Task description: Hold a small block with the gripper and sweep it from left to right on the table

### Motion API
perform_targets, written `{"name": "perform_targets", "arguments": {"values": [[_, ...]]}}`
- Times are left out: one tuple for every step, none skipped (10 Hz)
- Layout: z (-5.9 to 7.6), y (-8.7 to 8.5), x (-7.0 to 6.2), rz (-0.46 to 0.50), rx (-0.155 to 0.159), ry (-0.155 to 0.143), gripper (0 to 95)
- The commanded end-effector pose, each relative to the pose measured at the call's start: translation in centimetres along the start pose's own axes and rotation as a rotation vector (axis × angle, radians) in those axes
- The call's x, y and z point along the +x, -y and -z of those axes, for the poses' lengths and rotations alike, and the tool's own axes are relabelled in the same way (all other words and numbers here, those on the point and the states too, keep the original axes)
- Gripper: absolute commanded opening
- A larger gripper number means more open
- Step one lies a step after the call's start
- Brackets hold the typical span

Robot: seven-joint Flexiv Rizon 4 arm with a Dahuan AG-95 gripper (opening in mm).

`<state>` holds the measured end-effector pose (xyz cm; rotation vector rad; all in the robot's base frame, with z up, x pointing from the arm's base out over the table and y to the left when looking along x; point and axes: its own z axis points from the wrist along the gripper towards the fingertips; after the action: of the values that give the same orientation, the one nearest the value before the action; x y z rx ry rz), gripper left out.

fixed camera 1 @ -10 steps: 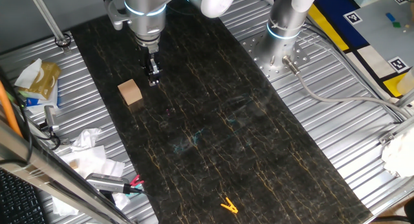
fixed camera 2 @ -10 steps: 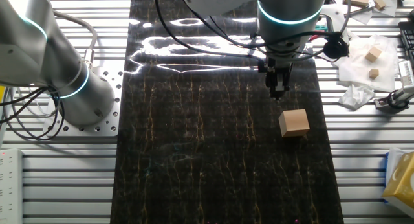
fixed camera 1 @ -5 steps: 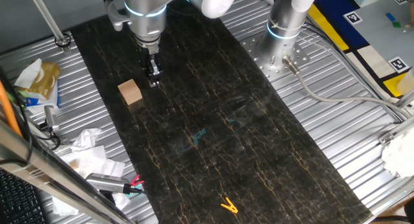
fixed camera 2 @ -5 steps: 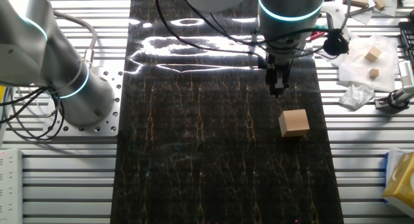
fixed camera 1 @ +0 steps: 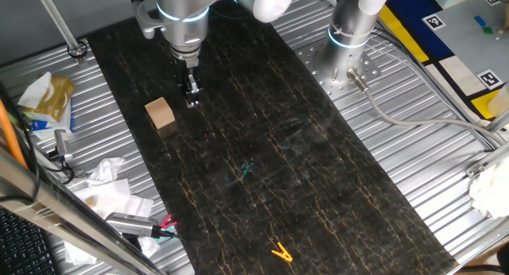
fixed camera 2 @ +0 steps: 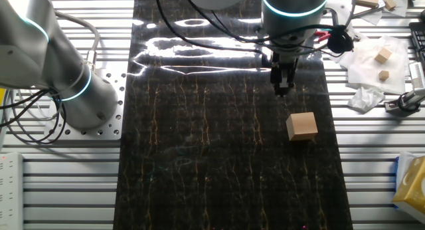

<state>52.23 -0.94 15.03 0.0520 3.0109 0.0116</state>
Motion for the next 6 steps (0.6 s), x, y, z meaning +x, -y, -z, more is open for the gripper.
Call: {"name": "perform_targets", "arguments": {"values": [[0.24, -0.19, 0.24, 0.0, 0.001, 0.001, 38.0], [0.3, -0.27, 0.3, 0.0, 0.001, 0.0, 38.0], [0.37, -0.42, 0.44, -0.002, 0.002, 0.0, 38.0], [0.35, -0.48, 0.53, -0.005, 0.001, 0.0, 38.0], [0.35, -0.61, 0.69, -0.009, 0.001, 0.0, 38.0], [0.36, -0.78, 0.89, -0.015, 0.001, 0.001, 38.0]]}}
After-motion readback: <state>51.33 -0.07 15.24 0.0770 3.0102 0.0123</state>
